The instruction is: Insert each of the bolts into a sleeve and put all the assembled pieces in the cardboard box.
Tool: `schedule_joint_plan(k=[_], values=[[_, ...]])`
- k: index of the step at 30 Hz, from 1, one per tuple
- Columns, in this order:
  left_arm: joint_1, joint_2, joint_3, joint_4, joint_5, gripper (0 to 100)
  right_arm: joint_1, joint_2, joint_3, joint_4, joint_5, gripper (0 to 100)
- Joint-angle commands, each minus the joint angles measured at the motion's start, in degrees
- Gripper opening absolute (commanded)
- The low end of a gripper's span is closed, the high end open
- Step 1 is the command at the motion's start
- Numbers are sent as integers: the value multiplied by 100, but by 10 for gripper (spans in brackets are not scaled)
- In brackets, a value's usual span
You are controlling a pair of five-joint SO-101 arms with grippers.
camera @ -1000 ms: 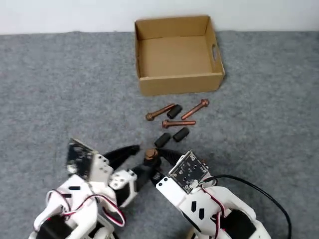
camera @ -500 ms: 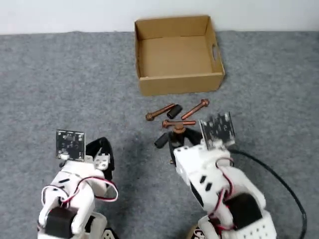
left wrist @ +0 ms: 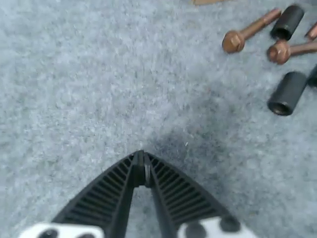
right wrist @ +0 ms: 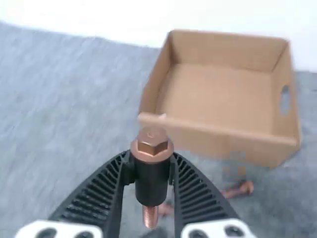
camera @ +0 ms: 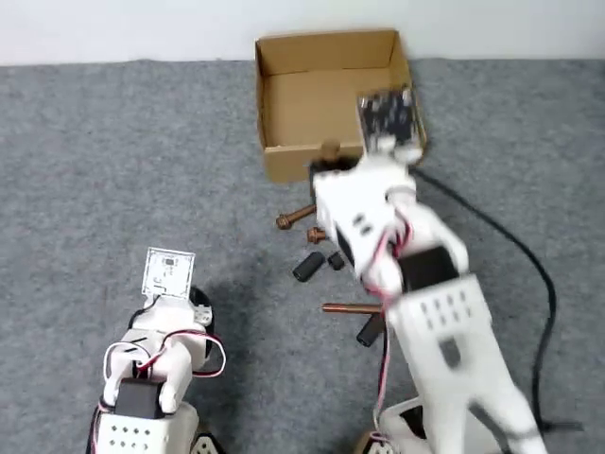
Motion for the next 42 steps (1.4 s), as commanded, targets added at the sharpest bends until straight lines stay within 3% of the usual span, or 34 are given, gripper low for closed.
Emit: schedule_joint_plan(k=[1, 11, 22, 30, 36, 42], values=[[-26, -44, 40, -299, -62, 4, 374, 1059, -1178, -497, -62, 9], [-70, -18, 40, -308, -62, 5, 866, 4084, -3481, -1516, -26, 9], [-211, 0, 31, -422, 343, 5, 1218, 6976, -5723, -1587, -18, 9], [-211, 0, 31, -422, 343, 5, 1218, 8057, -6690, -321, 536, 18], [-211, 0, 31, -440, 343, 5, 1191, 8400, -7376, 391, 527, 164], [-220, 9, 31, -510, 343, 5, 1112, 8409, -8431, 1262, 519, 165]])
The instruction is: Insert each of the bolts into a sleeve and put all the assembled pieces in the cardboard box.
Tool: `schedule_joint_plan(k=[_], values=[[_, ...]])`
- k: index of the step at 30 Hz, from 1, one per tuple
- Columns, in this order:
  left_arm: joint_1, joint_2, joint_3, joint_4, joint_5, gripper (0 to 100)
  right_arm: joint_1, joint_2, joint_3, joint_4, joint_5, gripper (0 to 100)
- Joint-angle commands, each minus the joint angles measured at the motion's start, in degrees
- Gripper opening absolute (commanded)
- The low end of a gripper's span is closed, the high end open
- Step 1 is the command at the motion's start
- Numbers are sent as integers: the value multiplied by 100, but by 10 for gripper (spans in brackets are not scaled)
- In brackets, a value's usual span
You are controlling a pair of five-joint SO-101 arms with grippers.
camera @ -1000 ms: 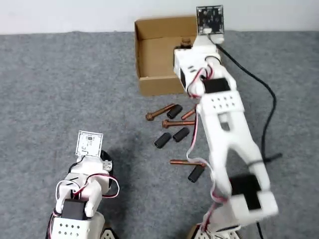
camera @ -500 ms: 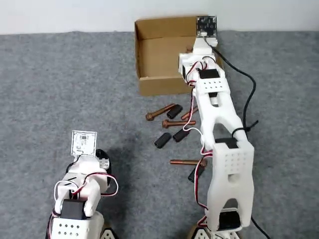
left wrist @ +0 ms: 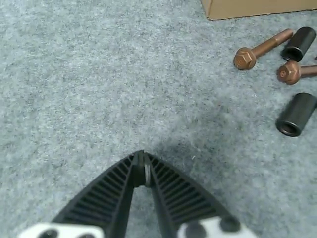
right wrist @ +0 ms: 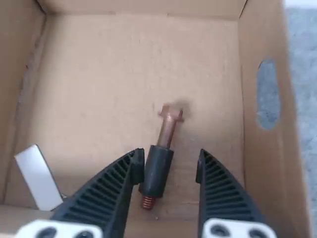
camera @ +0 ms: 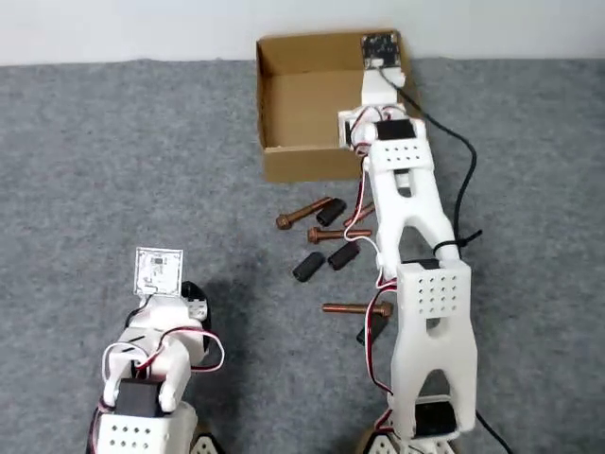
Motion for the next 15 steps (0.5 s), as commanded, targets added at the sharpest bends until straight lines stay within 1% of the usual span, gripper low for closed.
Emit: schedule_joint_plan(k=[1, 5, 9, 11, 15], values=[[-44, 0, -31, -141, 44, 5, -154, -66, -1011, 690, 53, 165], [-44, 0, -31, -141, 44, 5, -426, -66, -1978, 1956, 26, 150], [-44, 0, -31, -141, 44, 5, -699, -13, -2998, 3240, -475, 81], [-44, 0, -31, -141, 44, 5, -857, -4, -3305, 3829, -642, 61], [-44, 0, -31, -141, 44, 5, -1138, -13, -3569, 4963, -870, 59]])
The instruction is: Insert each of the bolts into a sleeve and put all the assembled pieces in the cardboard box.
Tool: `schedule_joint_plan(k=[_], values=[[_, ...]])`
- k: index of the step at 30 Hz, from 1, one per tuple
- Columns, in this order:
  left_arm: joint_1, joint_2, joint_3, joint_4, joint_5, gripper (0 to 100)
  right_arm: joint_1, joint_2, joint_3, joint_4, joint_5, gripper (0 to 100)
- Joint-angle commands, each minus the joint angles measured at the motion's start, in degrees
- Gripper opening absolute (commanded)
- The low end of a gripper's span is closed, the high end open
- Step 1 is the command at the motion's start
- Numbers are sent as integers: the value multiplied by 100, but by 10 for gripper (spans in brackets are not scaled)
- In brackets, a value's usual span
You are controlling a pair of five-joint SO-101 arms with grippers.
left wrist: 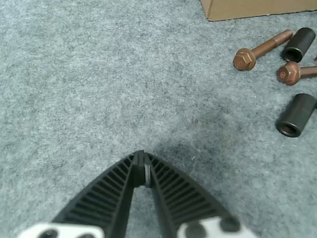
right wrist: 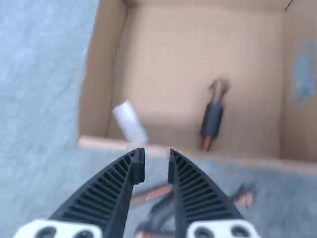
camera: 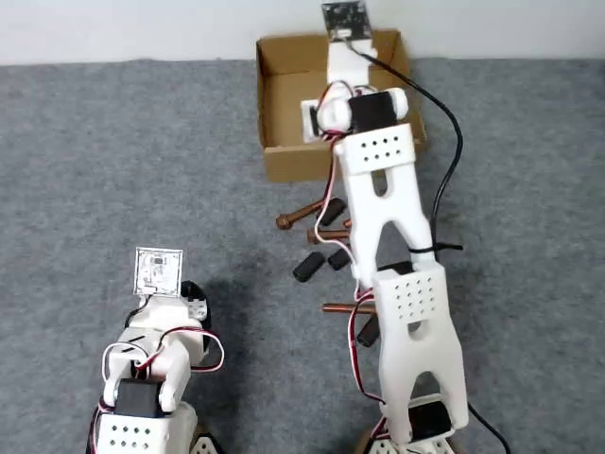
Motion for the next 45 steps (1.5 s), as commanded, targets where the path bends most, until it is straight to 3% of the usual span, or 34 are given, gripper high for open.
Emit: schedule_joint_plan(k=[1, 9, 18, 22, 32, 45], values=[[-44, 0, -31, -141, 44, 5, -242, -84, -352, 936, -334, 59], [-44, 0, -31, -141, 44, 5, -312, -567, 712, 945, -1002, 58], [-220, 0, -31, -185, 44, 5, -321, -2123, 3859, 927, -1934, 58], [-220, 0, -31, -185, 44, 5, -295, -2141, 4563, 919, -2400, 58], [-220, 0, -31, -185, 44, 5, -198, -1200, 4668, 760, -2954, 58], [-220, 0, -31, -185, 44, 5, 233, -277, 4668, 514, -2980, 58]])
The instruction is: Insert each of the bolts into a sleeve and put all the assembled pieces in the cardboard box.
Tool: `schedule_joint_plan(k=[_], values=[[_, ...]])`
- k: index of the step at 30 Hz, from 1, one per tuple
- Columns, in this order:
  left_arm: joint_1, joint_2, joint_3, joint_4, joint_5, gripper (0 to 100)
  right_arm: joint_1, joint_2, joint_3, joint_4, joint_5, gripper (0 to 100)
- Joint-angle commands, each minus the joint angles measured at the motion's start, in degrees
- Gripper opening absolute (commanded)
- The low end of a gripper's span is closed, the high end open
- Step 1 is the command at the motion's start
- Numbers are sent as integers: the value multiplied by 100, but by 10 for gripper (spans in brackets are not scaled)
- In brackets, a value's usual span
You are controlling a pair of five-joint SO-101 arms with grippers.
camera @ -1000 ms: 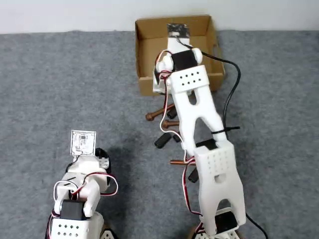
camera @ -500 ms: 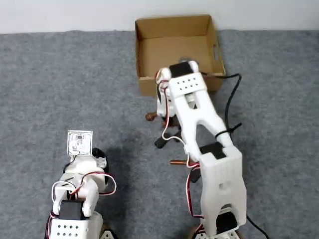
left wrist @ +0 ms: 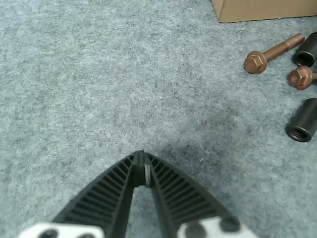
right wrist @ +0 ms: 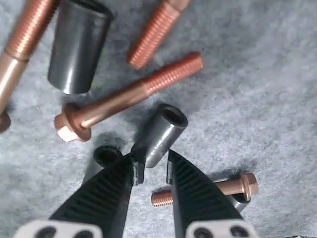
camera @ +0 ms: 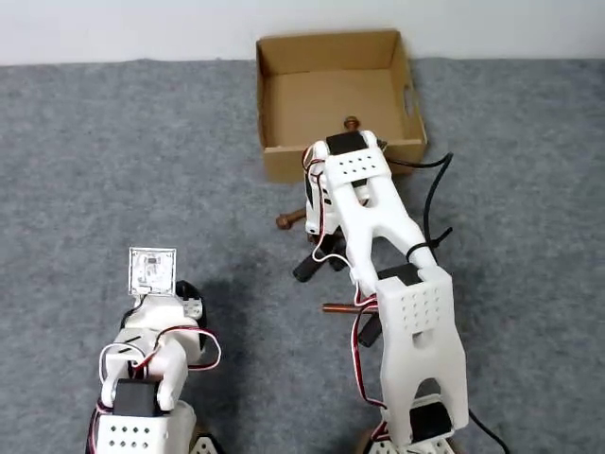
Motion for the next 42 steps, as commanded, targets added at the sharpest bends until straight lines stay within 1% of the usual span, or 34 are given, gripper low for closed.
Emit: schedule_joint_plan(k=[1, 7, 11, 13, 16, 21, 26, 29, 37, 40, 42], values=[[-26, 0, -31, -176, 35, 5, 224, 268, 88, -198, -53, 58], [-26, 0, -31, -176, 35, 5, 207, 400, 88, -655, -26, 72], [-26, 0, -31, -176, 35, 5, 207, 426, 88, -611, -35, 206], [-26, 0, -31, -176, 35, 5, 207, 426, 88, -602, -35, 243], [-26, 0, -31, -176, 35, 5, 207, 426, 88, -620, -26, 199], [-26, 0, -31, -176, 35, 5, 215, 382, 88, -593, -9, 12], [-26, 0, -31, -176, 35, 5, 242, 277, -53, -154, -9, 8], [-26, 0, -31, -176, 35, 5, 207, -75, -220, 277, 0, 9], [-26, 0, -31, -176, 44, 5, 233, -2264, -158, 295, 387, 9], [-26, 0, -31, -176, 53, 5, 303, -3108, 290, 295, 519, 8], [-26, 0, -31, -176, 202, 5, 347, -3670, 809, 295, 519, 8]])
